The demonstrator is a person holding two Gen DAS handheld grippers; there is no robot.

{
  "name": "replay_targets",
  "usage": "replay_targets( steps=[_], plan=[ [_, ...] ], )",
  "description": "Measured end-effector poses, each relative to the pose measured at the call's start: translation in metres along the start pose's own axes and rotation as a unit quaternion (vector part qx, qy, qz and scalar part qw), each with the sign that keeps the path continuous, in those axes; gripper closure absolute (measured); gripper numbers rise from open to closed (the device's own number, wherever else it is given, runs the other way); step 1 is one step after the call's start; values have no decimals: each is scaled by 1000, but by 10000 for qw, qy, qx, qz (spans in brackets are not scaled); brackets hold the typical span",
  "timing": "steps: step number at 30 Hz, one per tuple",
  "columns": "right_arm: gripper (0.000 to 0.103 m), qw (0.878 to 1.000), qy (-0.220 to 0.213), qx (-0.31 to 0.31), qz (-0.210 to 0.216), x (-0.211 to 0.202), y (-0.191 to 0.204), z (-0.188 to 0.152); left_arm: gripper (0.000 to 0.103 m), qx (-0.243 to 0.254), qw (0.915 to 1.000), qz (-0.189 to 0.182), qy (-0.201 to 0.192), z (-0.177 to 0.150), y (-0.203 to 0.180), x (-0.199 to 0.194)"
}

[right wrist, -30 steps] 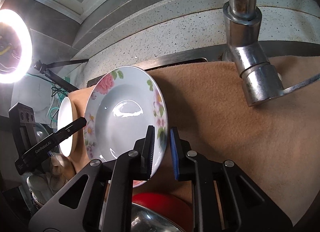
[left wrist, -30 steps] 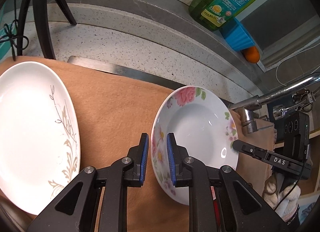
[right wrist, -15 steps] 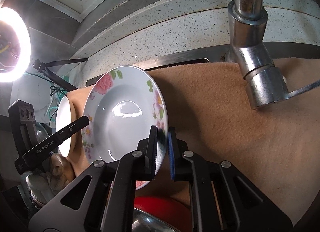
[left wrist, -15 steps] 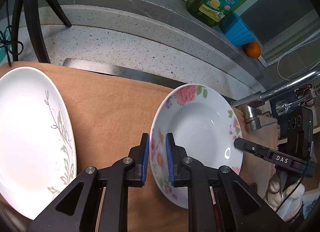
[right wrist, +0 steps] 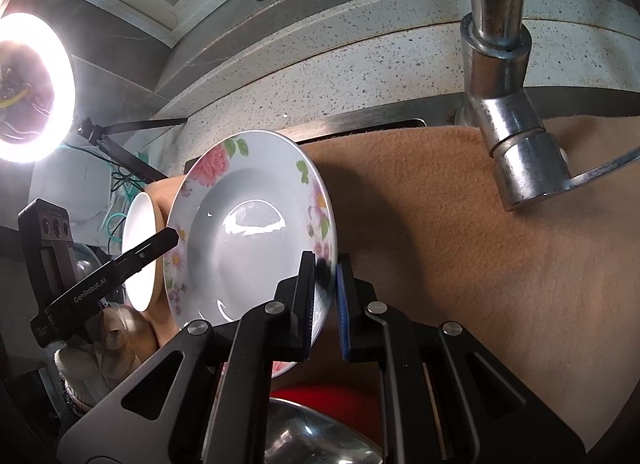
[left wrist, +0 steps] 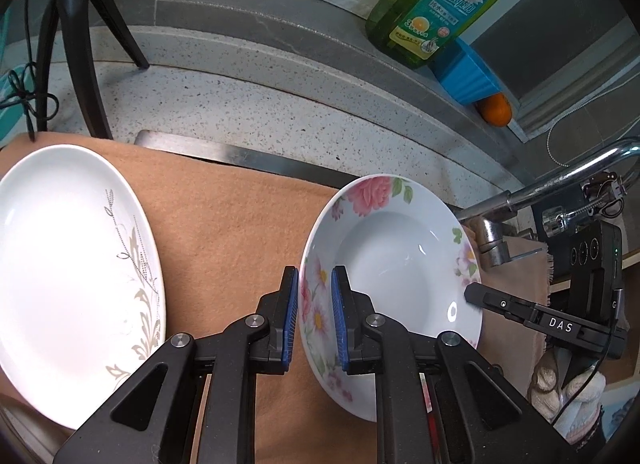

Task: Organize plates and bowls

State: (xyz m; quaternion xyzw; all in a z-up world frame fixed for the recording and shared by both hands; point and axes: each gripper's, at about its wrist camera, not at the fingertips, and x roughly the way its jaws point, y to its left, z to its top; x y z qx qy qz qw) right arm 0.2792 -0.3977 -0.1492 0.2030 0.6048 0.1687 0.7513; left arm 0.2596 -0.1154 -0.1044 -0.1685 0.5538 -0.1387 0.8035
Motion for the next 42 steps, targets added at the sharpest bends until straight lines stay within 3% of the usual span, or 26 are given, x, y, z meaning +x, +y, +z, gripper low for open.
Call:
replay_targets(
  steps=[23,42],
  plan=[
    [93,9998,-210,-33,37,-43,8,-29,88,218,9993,-247,-184,-18,-17,-33],
    [93,9993,-275,-220,116,-76,32,-81,88,289,9983,-417,-302,-58,-18,-74]
  ],
)
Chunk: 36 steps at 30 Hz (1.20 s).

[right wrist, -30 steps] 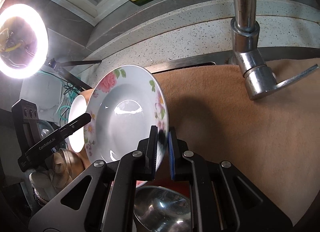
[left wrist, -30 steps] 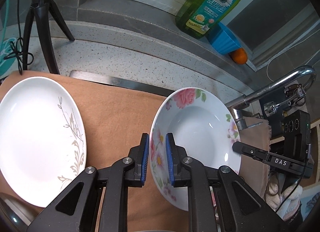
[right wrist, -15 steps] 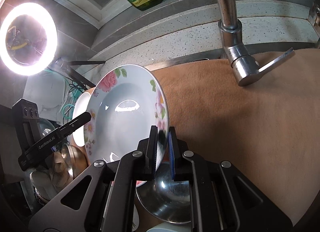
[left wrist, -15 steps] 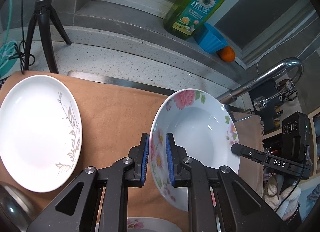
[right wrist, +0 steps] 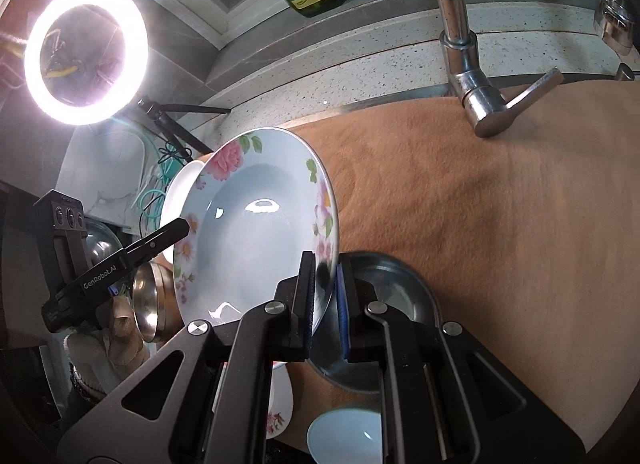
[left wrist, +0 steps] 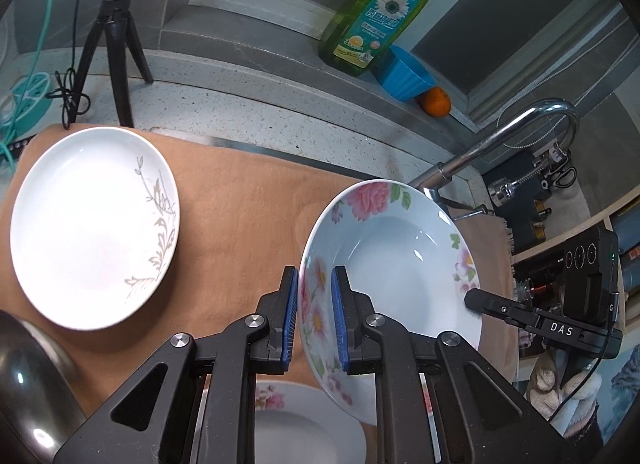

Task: Organize plates and bowls

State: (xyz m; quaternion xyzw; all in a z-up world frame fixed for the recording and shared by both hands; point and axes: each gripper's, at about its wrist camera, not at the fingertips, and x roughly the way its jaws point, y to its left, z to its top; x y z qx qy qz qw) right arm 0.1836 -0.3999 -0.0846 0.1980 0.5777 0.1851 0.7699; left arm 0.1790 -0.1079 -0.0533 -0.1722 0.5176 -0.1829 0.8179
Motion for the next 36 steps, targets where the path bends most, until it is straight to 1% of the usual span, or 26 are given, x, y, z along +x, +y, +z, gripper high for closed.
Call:
replay_targets(
  steps=[6,11,19,29,36],
  plan=[
    [93,10000,27,-34,29,-3,14,-20,88,-31,10000,-51,-15,-17,5,-15],
    [93,9999,65,-122,66,-3,27,-36,88,-156,9998,-99,-18,-31,18,-29],
    [93,9995,191,-251,77,5,50,-66,88,-285,9996,-24,-3,-57,38,-46],
    [93,9981,424,-457,-11,21,72,-96,88,-493,9986,81,178,-92,63,-53],
    [93,9964,688,-494,-67,34,73,-112,88,-625,9977,144,239,-108,73,-55]
  ],
)
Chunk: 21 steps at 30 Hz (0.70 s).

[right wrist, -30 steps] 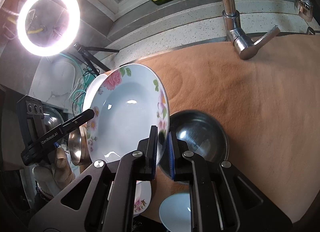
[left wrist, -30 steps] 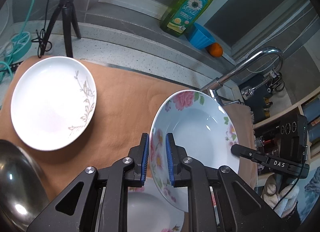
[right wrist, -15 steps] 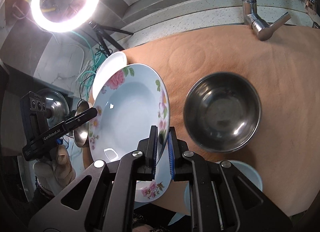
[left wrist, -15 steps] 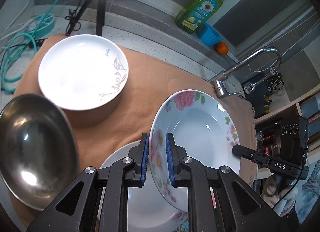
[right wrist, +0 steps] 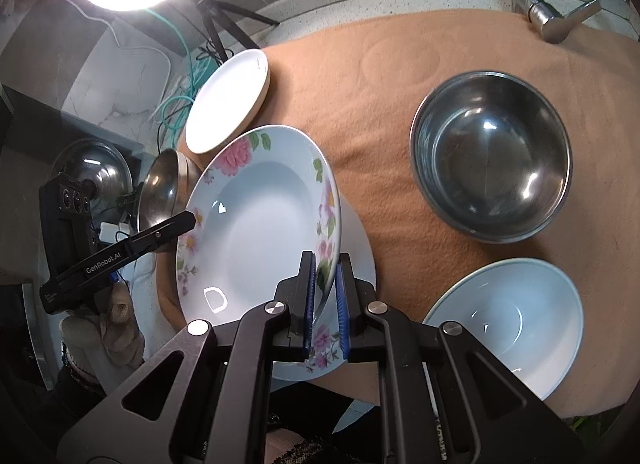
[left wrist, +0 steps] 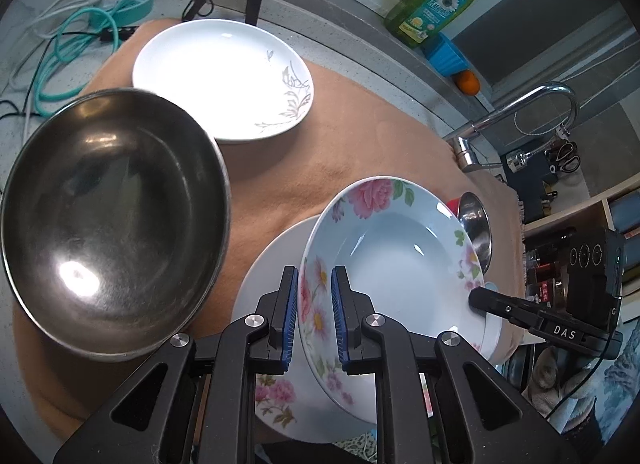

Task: Organize plates and bowls

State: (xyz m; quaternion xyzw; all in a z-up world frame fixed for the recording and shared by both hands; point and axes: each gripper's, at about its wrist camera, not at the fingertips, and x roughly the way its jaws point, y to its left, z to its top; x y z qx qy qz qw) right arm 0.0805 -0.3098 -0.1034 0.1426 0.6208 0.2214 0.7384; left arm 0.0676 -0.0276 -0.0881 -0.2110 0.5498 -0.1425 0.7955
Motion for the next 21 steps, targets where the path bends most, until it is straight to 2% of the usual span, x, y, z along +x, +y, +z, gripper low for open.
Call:
replay_targets(
  steps=[21],
  plan=[
    [92,9995,275,-11,-142,30,1,-12,88,-28,9999,100,125,-17,13,5]
  ],
)
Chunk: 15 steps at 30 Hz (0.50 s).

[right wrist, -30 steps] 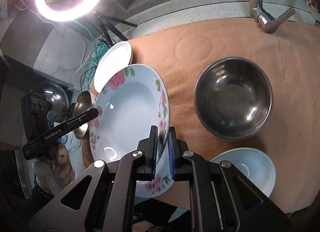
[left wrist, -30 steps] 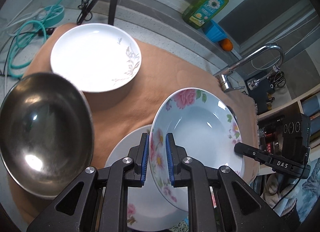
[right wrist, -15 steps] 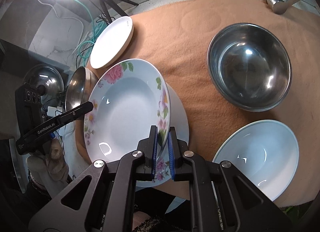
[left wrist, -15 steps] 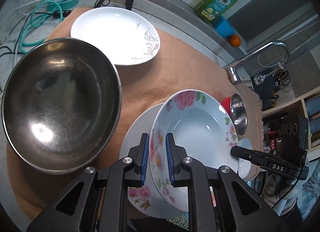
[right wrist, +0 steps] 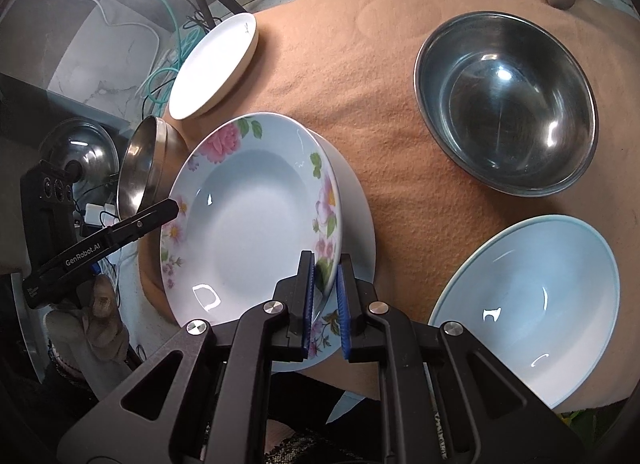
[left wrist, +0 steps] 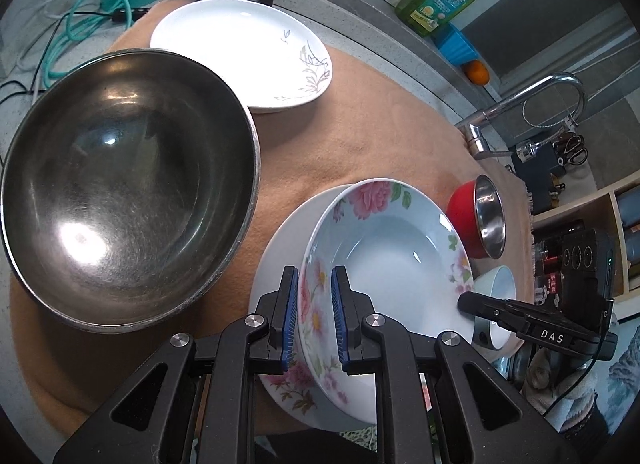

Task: Organize plates and bowls
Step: 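Lower the rose plate onto the pink-flower plate held by the left gripper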

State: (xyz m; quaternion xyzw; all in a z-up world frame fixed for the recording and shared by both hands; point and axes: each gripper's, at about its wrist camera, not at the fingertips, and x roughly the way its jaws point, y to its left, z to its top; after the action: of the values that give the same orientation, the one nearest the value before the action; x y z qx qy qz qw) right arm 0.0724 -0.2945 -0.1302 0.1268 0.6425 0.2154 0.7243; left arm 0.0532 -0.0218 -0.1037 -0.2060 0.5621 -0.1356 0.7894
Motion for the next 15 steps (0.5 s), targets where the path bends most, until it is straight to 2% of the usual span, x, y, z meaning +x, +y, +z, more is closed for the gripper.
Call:
replay_targets(
  steps=[15],
  plan=[
    [91,9999,56,-60,-122,14,5,-2,88,20,9999,77,101,-4,7,7]
  ],
)
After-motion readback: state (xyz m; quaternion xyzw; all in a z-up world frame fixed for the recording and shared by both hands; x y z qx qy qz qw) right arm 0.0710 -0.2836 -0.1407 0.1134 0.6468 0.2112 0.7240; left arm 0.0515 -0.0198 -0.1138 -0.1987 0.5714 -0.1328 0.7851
